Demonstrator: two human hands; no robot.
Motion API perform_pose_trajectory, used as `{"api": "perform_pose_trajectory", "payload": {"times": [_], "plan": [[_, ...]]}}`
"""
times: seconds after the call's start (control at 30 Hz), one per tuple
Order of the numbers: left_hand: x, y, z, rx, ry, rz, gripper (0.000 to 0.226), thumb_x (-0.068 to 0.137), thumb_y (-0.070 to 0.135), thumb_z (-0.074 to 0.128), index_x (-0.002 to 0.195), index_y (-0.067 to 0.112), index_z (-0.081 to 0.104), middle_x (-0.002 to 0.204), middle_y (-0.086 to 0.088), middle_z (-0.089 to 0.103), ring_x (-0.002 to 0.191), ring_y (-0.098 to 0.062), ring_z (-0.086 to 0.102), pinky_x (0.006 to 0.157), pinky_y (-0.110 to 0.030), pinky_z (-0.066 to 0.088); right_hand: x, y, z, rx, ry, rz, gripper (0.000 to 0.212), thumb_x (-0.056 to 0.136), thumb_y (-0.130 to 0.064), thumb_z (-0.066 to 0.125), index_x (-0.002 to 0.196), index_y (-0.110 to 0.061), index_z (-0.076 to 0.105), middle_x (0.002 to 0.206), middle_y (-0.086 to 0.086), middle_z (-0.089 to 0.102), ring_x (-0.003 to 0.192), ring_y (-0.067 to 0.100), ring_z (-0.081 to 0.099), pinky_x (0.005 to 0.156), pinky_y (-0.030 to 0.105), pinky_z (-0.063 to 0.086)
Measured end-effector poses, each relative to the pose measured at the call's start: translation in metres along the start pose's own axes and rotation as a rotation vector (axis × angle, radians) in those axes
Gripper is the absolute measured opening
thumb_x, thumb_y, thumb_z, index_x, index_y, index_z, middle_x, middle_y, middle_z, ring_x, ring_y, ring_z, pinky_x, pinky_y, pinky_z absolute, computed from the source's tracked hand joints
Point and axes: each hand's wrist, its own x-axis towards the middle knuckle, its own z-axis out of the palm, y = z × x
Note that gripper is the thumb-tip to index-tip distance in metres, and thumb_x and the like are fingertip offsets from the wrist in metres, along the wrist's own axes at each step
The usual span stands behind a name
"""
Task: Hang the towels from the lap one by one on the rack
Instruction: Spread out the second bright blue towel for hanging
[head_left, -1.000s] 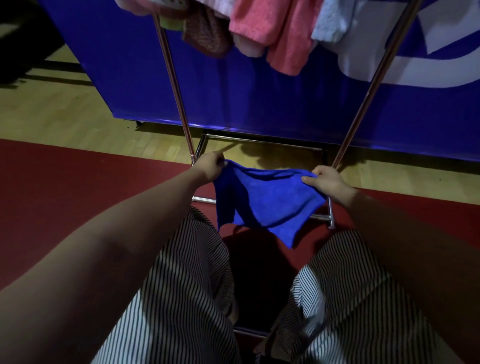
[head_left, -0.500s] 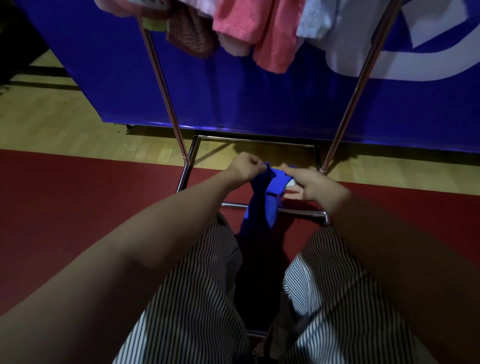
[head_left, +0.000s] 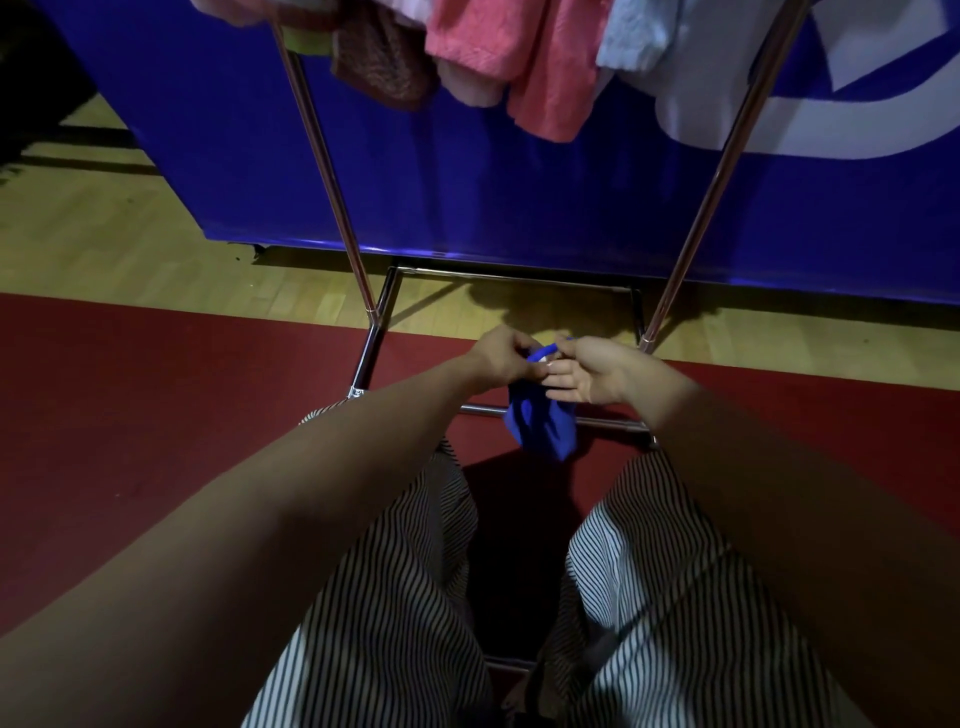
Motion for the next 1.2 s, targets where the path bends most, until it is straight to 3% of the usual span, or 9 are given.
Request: {"api": "perform_pose_trajectory", "payload": {"times": [0.07, 0.17, 0.23, 0.33, 0.53, 0.77, 0.93, 1.07, 1.2], "plan": [[-0.001, -0.001, -0.004, 0.082, 0.032, 0.011, 0.018, 0.085, 0.003, 0.062, 0.101, -0.003, 0.068, 0.084, -0.011, 0.061, 0.08, -0.02, 0.055, 0.076, -0.033, 0.048, -0.001, -0.001, -0.002, -0.088, -0.035, 0.006, 0.041, 0.103, -0.035, 0.022, 0.093, -0.012, 0.055, 0.105, 0.003, 0.06, 0.105, 0.02, 0.055, 0.092, 0.034, 0.044], [-0.005, 0.0, -0.009, 0.233, 0.015, 0.028, 0.018, 0.089, 0.0, 0.05, 0.097, -0.004, 0.066, 0.083, -0.011, 0.057, 0.079, -0.02, 0.052, 0.068, -0.025, 0.04, -0.003, -0.001, -0.007, -0.364, 0.107, -0.015, 0.039, 0.1, -0.036, 0.031, 0.092, -0.011, 0.059, 0.077, 0.001, 0.067, 0.077, 0.016, 0.06, 0.067, 0.029, 0.045], [-0.008, 0.0, -0.012, 0.291, -0.008, 0.042, 0.02, 0.09, -0.001, 0.047, 0.097, -0.004, 0.065, 0.084, -0.01, 0.056, 0.079, -0.019, 0.051, 0.067, -0.023, 0.038, 0.001, 0.001, -0.014, -0.64, 0.257, -0.183, 0.024, 0.094, -0.022, 0.045, 0.113, -0.01, 0.056, 0.088, 0.001, 0.06, 0.071, 0.013, 0.052, 0.06, 0.025, 0.041], [-0.008, 0.0, -0.016, 0.347, -0.058, 0.088, 0.019, 0.088, 0.001, 0.052, 0.099, -0.001, 0.067, 0.084, -0.008, 0.058, 0.08, -0.018, 0.052, 0.064, -0.021, 0.036, 0.005, 0.005, -0.016, -0.786, 0.025, -0.4, 0.055, 0.086, -0.003, 0.058, 0.137, -0.017, 0.042, 0.118, -0.002, 0.047, 0.104, 0.015, 0.05, 0.08, 0.02, 0.04], [-0.009, 0.002, -0.021, 0.396, -0.123, 0.104, 0.018, 0.088, 0.002, 0.056, 0.105, -0.002, 0.06, 0.09, -0.008, 0.056, 0.085, -0.018, 0.051, 0.072, -0.023, 0.037, 0.005, 0.009, -0.013, -0.994, -0.011, -0.397, 0.009, 0.085, -0.009, 0.062, 0.081, -0.016, 0.059, 0.068, -0.008, 0.046, 0.063, 0.005, 0.043, 0.056, 0.02, 0.032], [-0.011, -0.002, -0.033, 0.426, 0.023, 0.092, 0.023, 0.086, -0.01, 0.041, 0.103, 0.006, 0.042, 0.094, -0.013, 0.053, 0.084, -0.023, 0.047, 0.061, -0.028, 0.037, -0.003, 0.008, -0.017, -1.02, -0.121, -0.392, 0.027, 0.087, -0.023, 0.064, 0.062, -0.02, 0.054, 0.066, -0.004, 0.046, 0.063, 0.01, 0.042, 0.06, 0.024, 0.031], [-0.012, -0.01, -0.04, 0.467, -0.02, 0.042, 0.024, 0.086, -0.01, 0.042, 0.103, 0.007, 0.047, 0.105, -0.02, 0.055, 0.089, -0.026, 0.049, 0.068, -0.033, 0.04, -0.009, 0.01, -0.012, -1.048, -0.259, -0.429, 0.013, 0.083, -0.014, 0.068, 0.073, -0.006, 0.068, 0.116, -0.01, 0.054, 0.108, 0.005, 0.05, 0.096, 0.013, 0.034], [-0.012, -0.011, -0.042, 0.488, 0.02, -0.022, 0.029, 0.09, -0.002, 0.043, 0.118, 0.0, 0.047, 0.119, -0.024, 0.054, 0.102, -0.037, 0.053, 0.07, -0.033, 0.039, -0.021, 0.001, -0.003, -0.708, -0.198, -0.536, 0.019, 0.083, -0.007, 0.067, 0.07, -0.021, 0.065, 0.084, -0.012, 0.065, 0.077, -0.002, 0.058, 0.076, 0.012, 0.042], [-0.011, -0.011, -0.041, 0.473, 0.029, -0.04, 0.028, 0.092, 0.003, 0.045, 0.12, 0.001, 0.047, 0.121, -0.023, 0.053, 0.098, -0.035, 0.053, 0.064, -0.031, 0.039, -0.023, 0.001, -0.006, -0.781, -0.141, -0.548, 0.013, 0.083, -0.006, 0.067, 0.073, -0.014, 0.062, 0.068, -0.008, 0.058, 0.055, -0.007, 0.054, 0.059, 0.008, 0.041]]}}
